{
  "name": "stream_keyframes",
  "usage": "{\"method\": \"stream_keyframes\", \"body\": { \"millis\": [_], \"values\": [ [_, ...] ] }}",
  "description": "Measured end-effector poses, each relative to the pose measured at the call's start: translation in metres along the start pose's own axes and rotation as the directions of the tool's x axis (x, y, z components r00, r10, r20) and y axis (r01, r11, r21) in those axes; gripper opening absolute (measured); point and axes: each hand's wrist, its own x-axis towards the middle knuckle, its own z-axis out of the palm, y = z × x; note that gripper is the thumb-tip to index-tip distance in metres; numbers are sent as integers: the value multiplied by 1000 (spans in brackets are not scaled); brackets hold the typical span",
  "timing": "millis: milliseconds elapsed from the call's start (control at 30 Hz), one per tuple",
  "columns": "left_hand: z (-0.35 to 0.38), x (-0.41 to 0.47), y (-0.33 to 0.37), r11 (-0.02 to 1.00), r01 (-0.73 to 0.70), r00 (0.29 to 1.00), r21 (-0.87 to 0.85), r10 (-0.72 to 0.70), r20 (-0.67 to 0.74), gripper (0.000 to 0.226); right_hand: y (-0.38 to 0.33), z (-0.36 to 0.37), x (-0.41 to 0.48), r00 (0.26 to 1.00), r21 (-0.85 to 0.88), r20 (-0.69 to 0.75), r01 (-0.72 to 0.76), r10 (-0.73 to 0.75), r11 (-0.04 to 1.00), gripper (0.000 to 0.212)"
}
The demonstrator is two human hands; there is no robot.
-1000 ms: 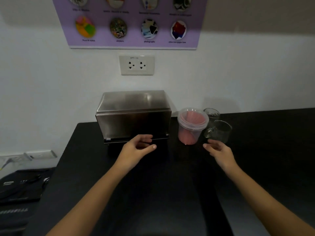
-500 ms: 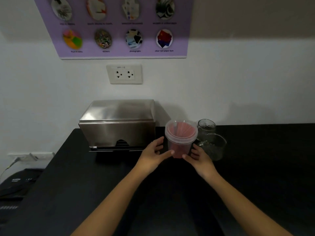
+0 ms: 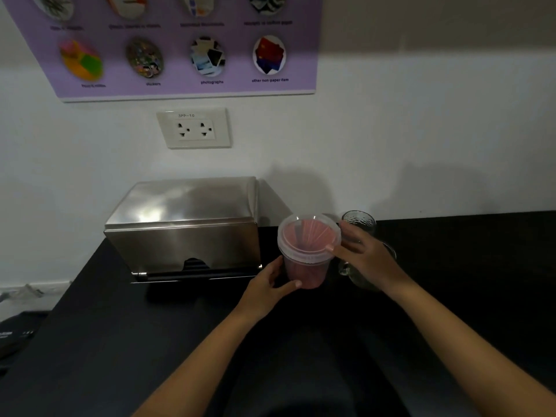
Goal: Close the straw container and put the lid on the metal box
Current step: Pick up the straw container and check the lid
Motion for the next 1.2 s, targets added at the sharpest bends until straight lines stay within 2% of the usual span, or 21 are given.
{"method": "stream_keyframes", "body": {
  "millis": [100, 333, 500, 733, 967, 1200],
  "values": [
    [2, 10, -5, 999, -52, 998, -10, 52, 24, 73, -1, 0, 3, 999, -40, 48, 20, -18, 999, 52],
    [14, 22, -13, 989, -127, 989, -81, 120, -84, 67, 4, -2, 14, 995, -61, 84, 54, -49, 997, 61],
    [25, 30, -11, 974, -189, 964, -125, 160, -213, 50, 8, 1, 32, 997, -114, 26, 73, -70, 991, 84],
    [26, 42, -5, 968, -187, 957, -166, 141, -254, 53, 7, 7, 46, 997, -114, -28, 72, -75, 991, 75],
    [27, 42, -1, 976, -168, 956, -136, 127, -265, 59, 3, 8, 48, 999, -45, -2, 54, -55, 998, 85],
    [26, 42, 2, 988, -129, 957, -79, 103, -273, 59, 0, 7, 49, 1000, -51, 8, 14, -14, 999, 84]
  ]
}}
